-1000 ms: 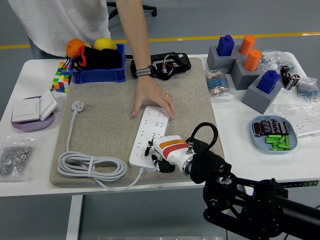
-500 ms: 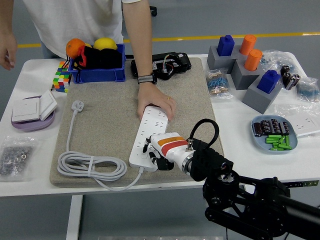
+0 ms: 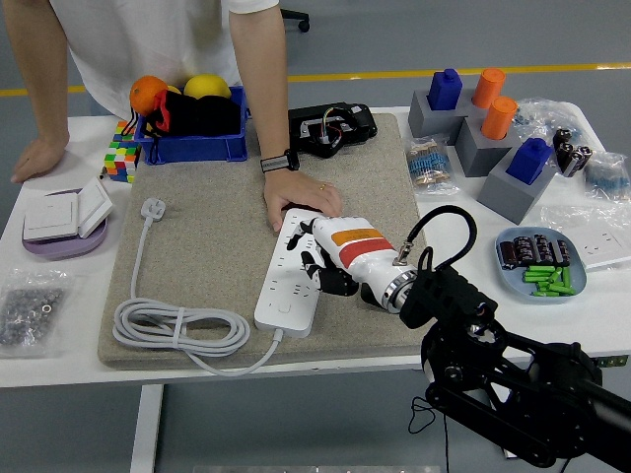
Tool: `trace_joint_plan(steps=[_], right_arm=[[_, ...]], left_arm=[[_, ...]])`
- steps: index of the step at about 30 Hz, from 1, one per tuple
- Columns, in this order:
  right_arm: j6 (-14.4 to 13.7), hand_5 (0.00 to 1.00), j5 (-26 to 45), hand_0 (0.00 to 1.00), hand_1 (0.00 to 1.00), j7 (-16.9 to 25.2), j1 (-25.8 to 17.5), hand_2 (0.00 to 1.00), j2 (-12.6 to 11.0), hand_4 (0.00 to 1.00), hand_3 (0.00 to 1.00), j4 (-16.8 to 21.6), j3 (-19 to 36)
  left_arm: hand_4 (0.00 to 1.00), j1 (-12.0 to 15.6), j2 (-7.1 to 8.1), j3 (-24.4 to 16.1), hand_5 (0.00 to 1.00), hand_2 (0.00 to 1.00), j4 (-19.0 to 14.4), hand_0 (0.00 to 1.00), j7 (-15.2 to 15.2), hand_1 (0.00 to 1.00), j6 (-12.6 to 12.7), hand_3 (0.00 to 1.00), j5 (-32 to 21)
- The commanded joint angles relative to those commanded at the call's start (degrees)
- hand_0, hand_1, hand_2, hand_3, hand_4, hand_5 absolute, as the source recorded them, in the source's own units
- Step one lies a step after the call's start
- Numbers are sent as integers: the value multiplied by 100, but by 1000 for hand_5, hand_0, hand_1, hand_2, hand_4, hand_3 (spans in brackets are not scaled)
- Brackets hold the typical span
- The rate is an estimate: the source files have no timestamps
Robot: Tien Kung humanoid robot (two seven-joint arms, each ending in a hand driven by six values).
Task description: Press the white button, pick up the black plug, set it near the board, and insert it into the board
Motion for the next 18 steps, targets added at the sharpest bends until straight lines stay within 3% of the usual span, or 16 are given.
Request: trace_joint_plan(steps=[2, 3, 9, 10, 14, 15, 18], right_arm=[[-30, 179, -13, 270, 251, 167, -105, 300, -74, 581, 643, -77, 116], [-44, 231, -23, 658, 679, 242, -150, 620, -103, 833, 716, -103, 160], [-293, 231, 207, 658, 679, 743, -395, 620, -212, 833, 716, -179, 415], [-385, 343, 300, 868, 881, 868, -453, 859, -218, 988, 871, -186, 503], [-688, 343, 444, 868, 881, 1285, -591, 859, -229, 988, 871, -204, 783], [-720, 537, 438, 921, 912, 1349, -626, 908, -231, 998, 915, -222, 858], [-649, 537, 397, 921, 912, 1338, -727, 908, -276, 998, 915, -296, 1019]], left_arm=[[587, 10, -2, -37, 376, 641, 0, 625, 8, 631, -3, 694, 43], [587, 15, -3, -48, 376, 641, 0, 625, 10, 631, -3, 694, 52], [587, 14, -10, -40, 376, 641, 0, 625, 7, 631, -3, 694, 38], [587, 11, -8, -22, 376, 641, 0, 625, 0, 631, -2, 695, 21], [587, 5, -6, -27, 376, 641, 0, 625, -4, 631, -1, 695, 32], [587, 6, -6, -27, 377, 641, 0, 625, -5, 631, -1, 695, 32], [587, 3, -10, -42, 377, 641, 0, 625, -3, 631, -2, 695, 48]])
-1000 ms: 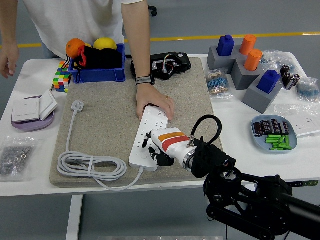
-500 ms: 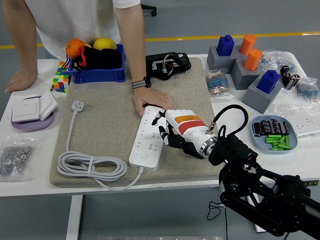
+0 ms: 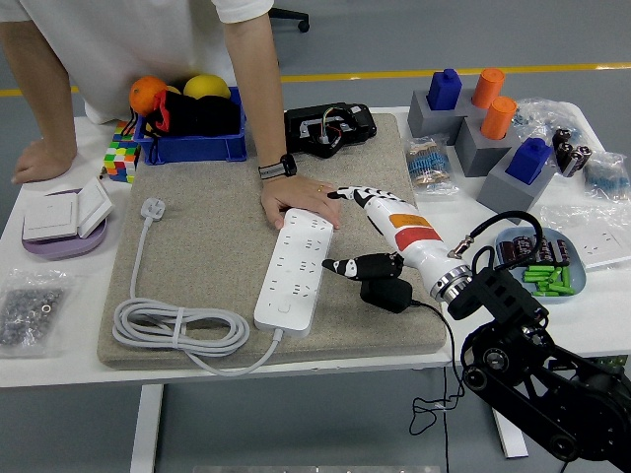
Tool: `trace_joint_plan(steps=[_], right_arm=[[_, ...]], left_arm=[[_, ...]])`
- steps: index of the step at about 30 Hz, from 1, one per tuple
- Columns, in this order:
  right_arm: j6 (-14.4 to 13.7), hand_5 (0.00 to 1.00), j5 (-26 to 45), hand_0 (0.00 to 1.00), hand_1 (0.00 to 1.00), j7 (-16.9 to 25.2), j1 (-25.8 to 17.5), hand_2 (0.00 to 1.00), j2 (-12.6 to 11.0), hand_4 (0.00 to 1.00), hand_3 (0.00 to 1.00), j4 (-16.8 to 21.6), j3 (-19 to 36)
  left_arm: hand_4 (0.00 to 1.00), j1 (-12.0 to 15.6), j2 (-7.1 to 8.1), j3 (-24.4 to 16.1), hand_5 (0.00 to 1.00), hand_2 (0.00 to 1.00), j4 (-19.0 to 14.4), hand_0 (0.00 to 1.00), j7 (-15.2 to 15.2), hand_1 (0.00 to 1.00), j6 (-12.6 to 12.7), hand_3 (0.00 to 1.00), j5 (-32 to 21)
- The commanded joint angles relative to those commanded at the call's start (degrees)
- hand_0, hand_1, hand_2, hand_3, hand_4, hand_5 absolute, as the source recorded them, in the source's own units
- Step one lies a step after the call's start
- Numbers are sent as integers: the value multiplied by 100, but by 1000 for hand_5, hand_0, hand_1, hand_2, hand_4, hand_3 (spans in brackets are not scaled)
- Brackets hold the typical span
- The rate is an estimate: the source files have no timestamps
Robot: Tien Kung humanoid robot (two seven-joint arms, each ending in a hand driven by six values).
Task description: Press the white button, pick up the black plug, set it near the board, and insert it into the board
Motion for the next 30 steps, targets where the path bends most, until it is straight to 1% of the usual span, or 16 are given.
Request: trace_joint_plan(steps=[1, 3, 4, 5, 8, 9, 10, 13, 15, 16, 19, 21, 22, 27, 28, 30], right_arm=[[24, 537, -2, 921, 912, -13, -18, 908, -10, 998, 915, -14, 21], [205, 537, 15, 921, 912, -97, -129, 908, -90, 998, 915, -104, 92], [288, 535, 42, 907, 890, -122, -185, 879, -131, 998, 902, -148, 106], [346, 535, 94, 907, 890, -113, -237, 879, -165, 998, 902, -190, 108], [379, 535, 225, 907, 890, -56, -379, 879, -240, 998, 902, -282, 75], [338, 535, 247, 907, 890, -27, -430, 879, -256, 998, 902, -310, 59], [284, 474, 263, 891, 902, -2, -467, 879, -262, 998, 896, -337, 46], [13, 474, 280, 891, 902, 167, -574, 879, -265, 998, 896, -451, 20], [-240, 474, 290, 891, 902, 325, -631, 879, -256, 998, 896, -534, 8], [-323, 318, 291, 812, 794, 403, -654, 775, -250, 998, 830, -576, 10], [-512, 318, 315, 812, 794, 605, -707, 775, -247, 998, 830, -665, 3], [-592, 318, 326, 812, 794, 719, -738, 775, -247, 998, 830, -708, 0], [-619, 187, 332, 743, 718, 777, -755, 691, -246, 998, 771, -733, -1], [-662, 187, 415, 743, 718, 914, -813, 691, -256, 998, 771, -823, -24], [-672, 146, 427, 656, 659, 929, -817, 644, -258, 975, 691, -833, -30], [-733, 146, 469, 656, 659, 997, -813, 644, -257, 975, 691, -876, -54]], left_arm=[[587, 0, -1, 3, 377, 641, 0, 625, -2, 631, 0, 695, -5], [587, 0, -3, 10, 377, 641, 0, 625, -6, 631, 2, 695, -24], [587, 0, -4, 0, 378, 641, 0, 625, -5, 631, 2, 695, -16], [587, 1, -4, -15, 378, 641, 0, 625, -4, 631, 3, 695, -6], [587, 4, -5, -41, 378, 641, 0, 625, -2, 631, 4, 695, 12], [587, 5, -6, -45, 378, 641, 0, 625, -2, 631, 4, 695, 14], [586, 5, -7, -47, 378, 641, 0, 625, -2, 631, 4, 695, 15], [586, 0, -12, -37, 378, 641, 0, 625, -4, 631, 4, 695, 4], [586, -6, -14, -4, 378, 641, 0, 625, -16, 631, 8, 695, -35], [587, -13, -16, 2, 378, 641, 0, 625, -17, 631, 9, 695, -42], [587, -21, -17, 27, 378, 641, 0, 625, -21, 631, 7, 695, -60], [587, -22, -19, 7, 378, 641, 0, 625, -21, 631, 7, 695, -38], [587, -20, -20, -4, 376, 640, 0, 625, -18, 631, 6, 695, -26], [587, -7, -21, -42, 376, 640, 0, 625, -11, 631, 4, 695, 12], [586, -4, -21, -48, 376, 640, 0, 625, -10, 631, 4, 695, 16], [586, -1, -21, -61, 376, 640, 0, 625, -8, 631, 4, 695, 33]])
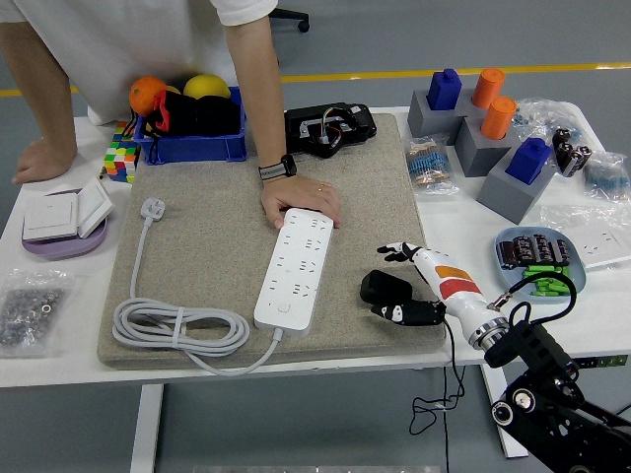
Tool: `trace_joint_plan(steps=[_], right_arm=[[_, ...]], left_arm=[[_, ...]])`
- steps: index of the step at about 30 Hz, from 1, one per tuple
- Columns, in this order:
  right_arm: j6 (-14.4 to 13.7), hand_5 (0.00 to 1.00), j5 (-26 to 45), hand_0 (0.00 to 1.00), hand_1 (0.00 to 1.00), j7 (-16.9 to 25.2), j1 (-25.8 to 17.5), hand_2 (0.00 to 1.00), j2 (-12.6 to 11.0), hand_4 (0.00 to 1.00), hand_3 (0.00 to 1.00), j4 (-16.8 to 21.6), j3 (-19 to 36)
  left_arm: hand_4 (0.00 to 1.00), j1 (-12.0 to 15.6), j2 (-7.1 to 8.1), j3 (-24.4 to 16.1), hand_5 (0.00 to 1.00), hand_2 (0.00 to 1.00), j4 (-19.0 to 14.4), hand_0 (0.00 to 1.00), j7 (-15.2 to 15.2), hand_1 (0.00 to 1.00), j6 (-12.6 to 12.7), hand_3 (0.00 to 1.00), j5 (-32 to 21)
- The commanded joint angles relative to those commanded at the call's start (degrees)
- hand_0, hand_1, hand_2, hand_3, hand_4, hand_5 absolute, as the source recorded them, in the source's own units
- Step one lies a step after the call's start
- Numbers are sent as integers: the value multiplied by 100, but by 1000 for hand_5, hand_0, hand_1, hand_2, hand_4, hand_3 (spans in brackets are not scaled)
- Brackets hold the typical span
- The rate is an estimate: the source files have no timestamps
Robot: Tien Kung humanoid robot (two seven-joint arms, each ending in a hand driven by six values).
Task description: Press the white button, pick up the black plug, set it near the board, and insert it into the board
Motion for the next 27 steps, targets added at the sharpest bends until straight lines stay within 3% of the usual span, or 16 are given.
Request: trace_joint_plan(steps=[2, 3, 21, 22, 27], right_arm=[[-54, 146, 47, 656, 659, 72, 6, 644, 5, 975, 691, -41, -21], [-103, 105, 80, 623, 629, 130, 12, 614, 13, 942, 644, -86, -51], [-369, 90, 234, 553, 582, 356, 90, 571, 68, 900, 614, -407, -221], [-379, 65, 241, 462, 488, 370, 92, 526, 68, 866, 591, -414, -223], [-447, 65, 306, 462, 488, 527, 106, 526, 71, 866, 591, -438, -255]], left_arm=[[586, 0, 0, 6, 376, 640, 0, 625, 0, 631, 0, 695, -5], [586, -3, -1, 21, 376, 640, 0, 625, -4, 632, 0, 694, -20], [587, -13, -6, 35, 374, 640, 0, 625, -5, 631, -2, 694, -26], [587, -15, -6, 37, 375, 640, 0, 625, -5, 631, -2, 695, -28], [587, -11, -10, 33, 375, 640, 0, 625, -4, 631, -2, 695, -24]])
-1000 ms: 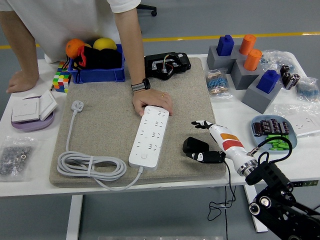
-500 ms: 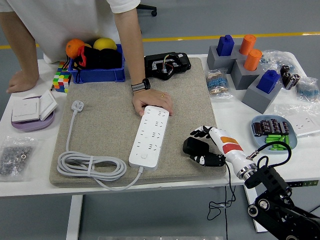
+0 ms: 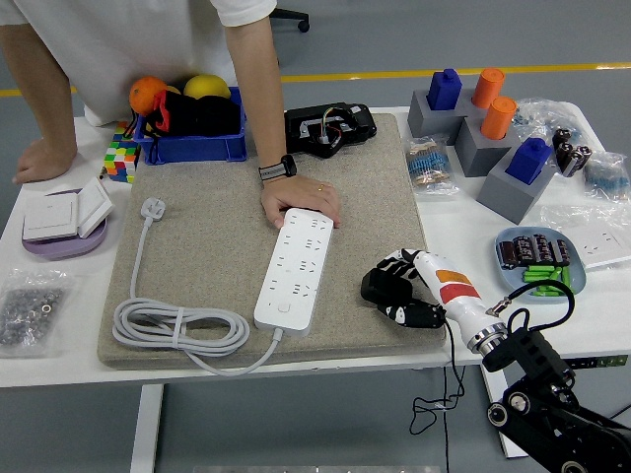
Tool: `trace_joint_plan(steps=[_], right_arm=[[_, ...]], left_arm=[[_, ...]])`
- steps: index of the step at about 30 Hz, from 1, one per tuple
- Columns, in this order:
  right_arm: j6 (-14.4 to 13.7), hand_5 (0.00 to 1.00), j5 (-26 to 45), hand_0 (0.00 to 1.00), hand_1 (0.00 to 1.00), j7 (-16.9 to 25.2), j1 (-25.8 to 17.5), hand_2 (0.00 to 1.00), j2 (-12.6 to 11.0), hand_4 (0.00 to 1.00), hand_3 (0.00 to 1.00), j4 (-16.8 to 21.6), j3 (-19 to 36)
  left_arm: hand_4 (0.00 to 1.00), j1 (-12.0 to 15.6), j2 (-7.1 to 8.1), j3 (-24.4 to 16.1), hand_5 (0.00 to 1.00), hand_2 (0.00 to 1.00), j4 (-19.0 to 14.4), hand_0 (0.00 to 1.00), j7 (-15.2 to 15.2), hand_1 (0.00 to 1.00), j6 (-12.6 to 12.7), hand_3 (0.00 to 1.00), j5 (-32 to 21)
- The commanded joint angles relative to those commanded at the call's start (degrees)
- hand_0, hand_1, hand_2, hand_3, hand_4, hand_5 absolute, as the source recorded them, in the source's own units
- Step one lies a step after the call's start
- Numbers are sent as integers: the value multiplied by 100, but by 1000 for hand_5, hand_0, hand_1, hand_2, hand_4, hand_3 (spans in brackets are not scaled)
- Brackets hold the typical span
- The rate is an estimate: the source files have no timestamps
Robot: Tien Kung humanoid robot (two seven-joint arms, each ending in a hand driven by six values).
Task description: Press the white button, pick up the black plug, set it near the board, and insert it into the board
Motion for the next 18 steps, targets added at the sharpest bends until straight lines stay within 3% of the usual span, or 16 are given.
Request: trace_joint_plan(steps=[1, 6, 7, 12, 13, 14, 18], right_arm=[[-5, 2, 10, 396, 413, 22, 1, 450, 1, 834, 575, -1, -3], [-39, 2, 26, 396, 413, 157, -3, 450, 2, 834, 575, -4, -18], [-51, 2, 30, 346, 271, 199, -8, 323, -2, 759, 550, 4, -16], [-130, 2, 66, 346, 271, 404, -14, 323, -16, 759, 550, 120, 42], [-143, 2, 67, 255, 252, 427, -10, 301, -16, 772, 547, 149, 53], [-152, 2, 61, 255, 252, 443, -2, 301, -19, 772, 547, 199, 68], [-88, 2, -38, 255, 252, 302, 75, 301, -32, 772, 547, 471, 66]], left_arm=[[587, 1, 0, -2, 374, 640, 0, 625, 0, 632, 0, 695, 1], [587, -2, 0, 2, 374, 640, 0, 625, 0, 632, 0, 695, -1], [587, -3, 0, 10, 375, 640, 0, 625, -1, 632, 0, 695, -10], [587, -4, -5, 12, 375, 640, 0, 625, -3, 632, 0, 695, -15], [587, -5, -5, 12, 375, 639, 0, 625, -2, 632, 1, 695, -18], [587, -5, -6, 4, 375, 639, 0, 625, -1, 632, 1, 695, -9], [587, -3, 1, -27, 375, 639, 0, 625, 6, 632, -1, 695, 26]])
